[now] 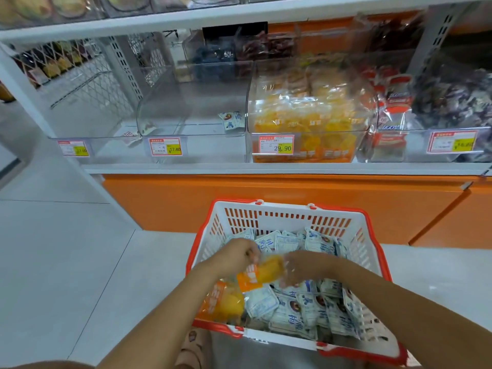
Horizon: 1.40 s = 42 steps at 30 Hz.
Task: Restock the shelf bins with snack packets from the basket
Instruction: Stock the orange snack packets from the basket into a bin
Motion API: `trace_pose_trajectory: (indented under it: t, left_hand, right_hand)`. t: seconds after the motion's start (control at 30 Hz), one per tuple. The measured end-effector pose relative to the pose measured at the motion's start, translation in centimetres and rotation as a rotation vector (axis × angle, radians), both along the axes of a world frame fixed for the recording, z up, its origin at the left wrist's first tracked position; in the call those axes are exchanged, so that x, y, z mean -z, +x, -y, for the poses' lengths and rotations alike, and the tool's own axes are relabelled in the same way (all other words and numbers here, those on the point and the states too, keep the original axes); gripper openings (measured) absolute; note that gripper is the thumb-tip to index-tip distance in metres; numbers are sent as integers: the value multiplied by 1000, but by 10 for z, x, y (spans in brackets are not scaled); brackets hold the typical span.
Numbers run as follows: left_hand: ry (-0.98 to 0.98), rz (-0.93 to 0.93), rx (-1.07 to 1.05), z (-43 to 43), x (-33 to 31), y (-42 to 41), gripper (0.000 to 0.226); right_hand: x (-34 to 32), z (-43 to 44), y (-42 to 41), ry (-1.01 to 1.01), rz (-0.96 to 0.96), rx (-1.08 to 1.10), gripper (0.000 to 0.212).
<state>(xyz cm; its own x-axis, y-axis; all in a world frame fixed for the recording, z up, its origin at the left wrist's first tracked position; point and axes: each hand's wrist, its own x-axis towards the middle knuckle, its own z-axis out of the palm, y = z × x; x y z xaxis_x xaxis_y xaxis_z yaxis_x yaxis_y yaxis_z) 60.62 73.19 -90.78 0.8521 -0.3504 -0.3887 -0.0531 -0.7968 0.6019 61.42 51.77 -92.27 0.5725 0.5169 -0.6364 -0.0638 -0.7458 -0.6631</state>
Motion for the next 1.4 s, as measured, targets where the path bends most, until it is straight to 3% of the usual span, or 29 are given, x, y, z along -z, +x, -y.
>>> trace_pose_trajectory:
  t: [0.07, 0.17, 0.27, 0.33, 0.47, 0.6, 0.67, 0.83, 1.0, 1.2, 1.4]
  left_hand:
    - [-149, 84, -102, 4, -24, 9, 16]
    - [-402, 257, -245, 14, -63, 21, 15]
    - [-610, 343, -269, 31, -102, 32, 17]
    - [-568, 451, -241, 42, -124, 38, 20]
    - [-229, 718, -124, 56, -153, 57, 46]
    - [-44, 764, 30, 80, -167, 83, 52]
    - [5, 757, 70, 90, -166, 96, 54]
    - [22, 773, 75, 97, -160, 117, 56]
    - [5, 759, 61, 95, -156, 115, 56]
    - [27, 729, 74, 95, -153, 111, 54]
    - [5, 698, 59, 99, -158, 105, 51]
  right_hand:
    - [-32, 3, 17, 97, 96, 84, 20]
    - [-94, 20, 47, 278, 195, 252, 27]
    - [-157, 35, 64, 323, 370, 292, 15]
    - [-199, 46, 71, 289, 536, 299, 16]
    - [-268, 74, 91, 90, 980, 286, 23]
    - [-288, 96, 112, -210, 1171, 220, 24]
    - [-282, 101, 119, -312, 1199, 159, 30]
    - [-274, 104, 130, -344, 1235, 163, 38]
    - [-249, 96, 133, -527, 1082, 61, 39]
    - [-240, 97, 132, -367, 945, 119, 38]
    - [-222, 75, 134, -510, 890, 159, 35]
